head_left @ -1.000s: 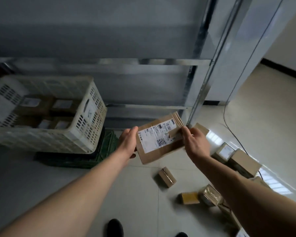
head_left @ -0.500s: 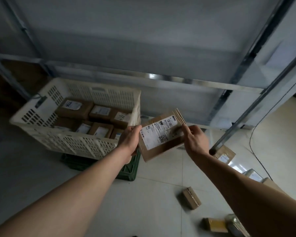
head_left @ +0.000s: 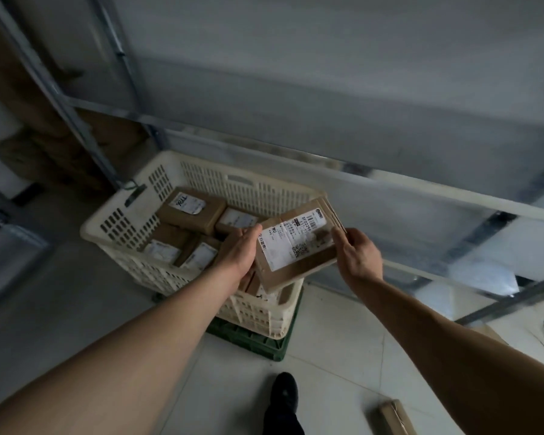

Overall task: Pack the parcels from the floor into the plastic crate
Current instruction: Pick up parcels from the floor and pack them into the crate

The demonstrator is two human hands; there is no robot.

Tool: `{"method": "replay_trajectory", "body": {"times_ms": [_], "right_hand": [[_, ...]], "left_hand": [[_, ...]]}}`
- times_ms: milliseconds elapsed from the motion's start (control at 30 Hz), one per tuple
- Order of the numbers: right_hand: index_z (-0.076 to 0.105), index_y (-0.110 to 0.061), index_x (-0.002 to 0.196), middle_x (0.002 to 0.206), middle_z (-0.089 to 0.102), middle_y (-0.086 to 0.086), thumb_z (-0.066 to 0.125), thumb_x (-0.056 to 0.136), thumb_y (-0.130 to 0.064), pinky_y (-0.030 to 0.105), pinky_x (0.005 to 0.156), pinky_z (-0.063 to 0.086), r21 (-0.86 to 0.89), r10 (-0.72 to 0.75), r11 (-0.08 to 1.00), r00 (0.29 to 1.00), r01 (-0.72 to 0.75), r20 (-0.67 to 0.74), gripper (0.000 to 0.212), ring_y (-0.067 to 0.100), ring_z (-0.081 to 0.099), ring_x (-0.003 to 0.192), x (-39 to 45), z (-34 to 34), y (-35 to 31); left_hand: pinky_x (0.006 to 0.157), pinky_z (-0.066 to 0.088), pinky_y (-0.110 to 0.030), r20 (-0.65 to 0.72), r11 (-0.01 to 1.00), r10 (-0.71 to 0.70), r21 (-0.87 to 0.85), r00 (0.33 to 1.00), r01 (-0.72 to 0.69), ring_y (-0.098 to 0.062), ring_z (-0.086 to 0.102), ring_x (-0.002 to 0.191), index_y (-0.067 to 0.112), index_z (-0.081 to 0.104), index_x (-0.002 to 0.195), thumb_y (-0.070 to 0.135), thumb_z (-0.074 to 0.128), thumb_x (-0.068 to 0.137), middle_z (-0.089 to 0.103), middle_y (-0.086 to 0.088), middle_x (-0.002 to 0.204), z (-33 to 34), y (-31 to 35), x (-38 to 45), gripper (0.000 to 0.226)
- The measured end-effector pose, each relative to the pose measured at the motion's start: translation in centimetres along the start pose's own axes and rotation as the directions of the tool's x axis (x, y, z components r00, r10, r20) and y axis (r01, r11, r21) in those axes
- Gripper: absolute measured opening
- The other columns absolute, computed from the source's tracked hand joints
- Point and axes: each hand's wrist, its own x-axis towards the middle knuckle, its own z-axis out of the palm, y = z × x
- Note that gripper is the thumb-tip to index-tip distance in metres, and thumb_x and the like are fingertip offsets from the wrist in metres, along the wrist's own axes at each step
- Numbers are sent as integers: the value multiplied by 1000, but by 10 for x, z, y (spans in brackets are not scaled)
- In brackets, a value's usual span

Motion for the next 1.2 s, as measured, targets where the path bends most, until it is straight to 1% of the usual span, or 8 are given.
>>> {"method": "replay_trajectory", "body": {"times_ms": [133,367,467,567,767,867,967,1200], "right_hand": [[68,-16,99,91,69,4,48,99,-47,31,70,44,3,17,1000,998,-17,58,37,26,63,86,46,30,-20],[68,-18,100,91,70,5,51,97,-45,33,66,48,-83,52,996,983,-38,174,32,26,64,81,105,77,-51],[70,-21,103,91,73,3,53,96,-45,38,69,58,-63,74,996,978,-63,193,30,23,68,79,122,101,-59],[68,-23,104,90,72,-1,54,98,-43,26,56,50,-46,88,996,970,-79,225,26,14,65,71,131,123,-66],[66,-26,100,91,71,-5,54,97,-44,30,69,56,-125,174,981,957,-148,234,22,13,66,79,144,171,-80],[67,-31,94,91,71,-6,59,91,-47,36,76,59,-151,238,966,951,-210,196,18,14,67,81,148,205,-88],[64,-38,84,93,73,-4,60,85,-51,44,79,59,-177,294,949,937,-262,191,13,19,69,86,147,245,-100],[63,-26,104,90,63,-6,58,95,-45,38,81,54,-258,378,914,890,-314,255,23,19,62,90,129,331,-119]], "left_hand": [[67,48,-34,-11,998,-62,-13,998,62,-29,64,96,19,57,120,79,39,53,66,-9,112,-18,19,40,92],[82,56,-45,-73,980,-169,-121,983,160,-26,62,102,25,49,132,83,47,54,62,-5,123,-48,19,117,97],[68,48,-34,-73,976,-184,-135,980,173,-24,59,97,20,46,127,68,49,81,59,-5,118,-63,30,128,66],[61,43,-30,-68,975,-199,-116,978,190,-22,60,89,17,46,122,55,48,91,59,-9,113,-79,24,156,49],[87,52,-45,-19,990,-128,59,992,129,-32,58,108,25,38,138,61,47,86,54,-10,129,-113,10,215,63],[80,52,-42,73,982,-156,114,985,147,-33,57,109,29,34,142,66,49,83,53,-10,132,-137,3,242,72],[92,50,-51,125,972,-211,130,969,194,-33,56,112,34,28,145,65,50,83,50,-10,135,-169,-10,270,73],[91,44,-40,153,939,-319,189,935,289,-33,50,121,23,25,148,44,48,97,46,-12,141,-232,-43,319,60]]}}
